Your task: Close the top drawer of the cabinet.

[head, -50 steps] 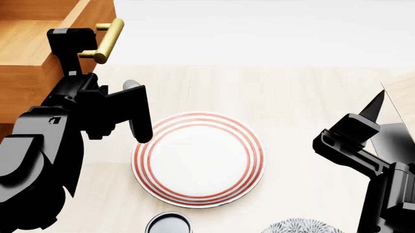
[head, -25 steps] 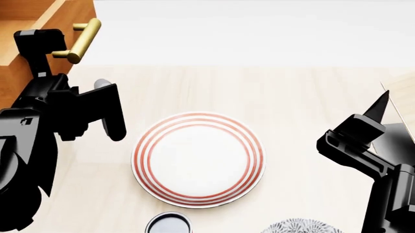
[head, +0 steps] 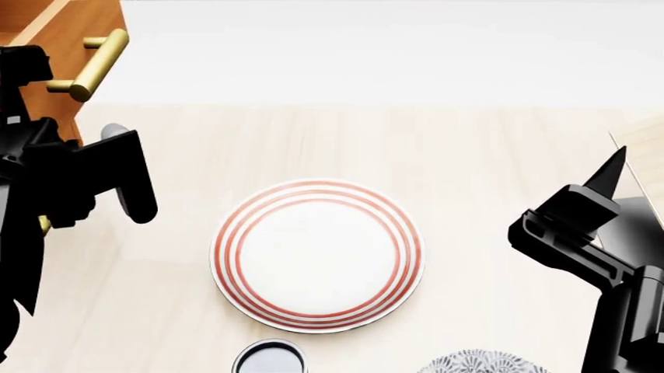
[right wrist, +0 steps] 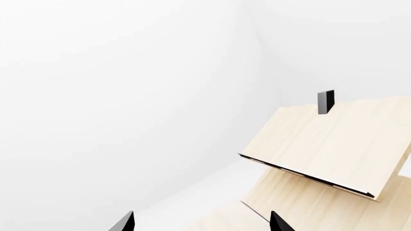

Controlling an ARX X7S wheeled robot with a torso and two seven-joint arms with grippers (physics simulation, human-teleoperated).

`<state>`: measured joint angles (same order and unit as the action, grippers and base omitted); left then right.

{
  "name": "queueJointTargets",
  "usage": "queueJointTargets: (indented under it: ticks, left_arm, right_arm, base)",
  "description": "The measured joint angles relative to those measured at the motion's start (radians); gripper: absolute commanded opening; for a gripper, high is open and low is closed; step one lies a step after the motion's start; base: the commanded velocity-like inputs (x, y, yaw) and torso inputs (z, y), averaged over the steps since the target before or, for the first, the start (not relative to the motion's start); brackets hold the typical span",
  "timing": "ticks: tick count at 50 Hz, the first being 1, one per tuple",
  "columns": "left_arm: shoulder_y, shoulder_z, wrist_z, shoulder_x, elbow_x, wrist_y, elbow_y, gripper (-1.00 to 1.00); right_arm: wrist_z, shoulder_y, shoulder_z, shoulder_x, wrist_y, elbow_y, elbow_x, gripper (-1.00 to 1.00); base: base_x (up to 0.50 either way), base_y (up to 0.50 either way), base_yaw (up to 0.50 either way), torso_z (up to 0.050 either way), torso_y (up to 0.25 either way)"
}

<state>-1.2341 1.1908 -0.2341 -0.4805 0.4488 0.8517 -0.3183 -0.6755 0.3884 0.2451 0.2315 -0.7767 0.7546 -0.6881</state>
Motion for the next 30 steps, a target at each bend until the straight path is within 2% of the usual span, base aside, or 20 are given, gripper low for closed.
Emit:
queueJointTargets:
  ticks: [30]
  left_arm:
    - [0.029,-0.015,-0.041,-0.127,0.016,0.076,0.088,1.0]
  right_arm:
    - [-0.004,0.0,-0.008,0.016,0.018,-0.014,-0.008,1.0]
  base:
    - [0.0,0.0,0.0,0.0,0.0]
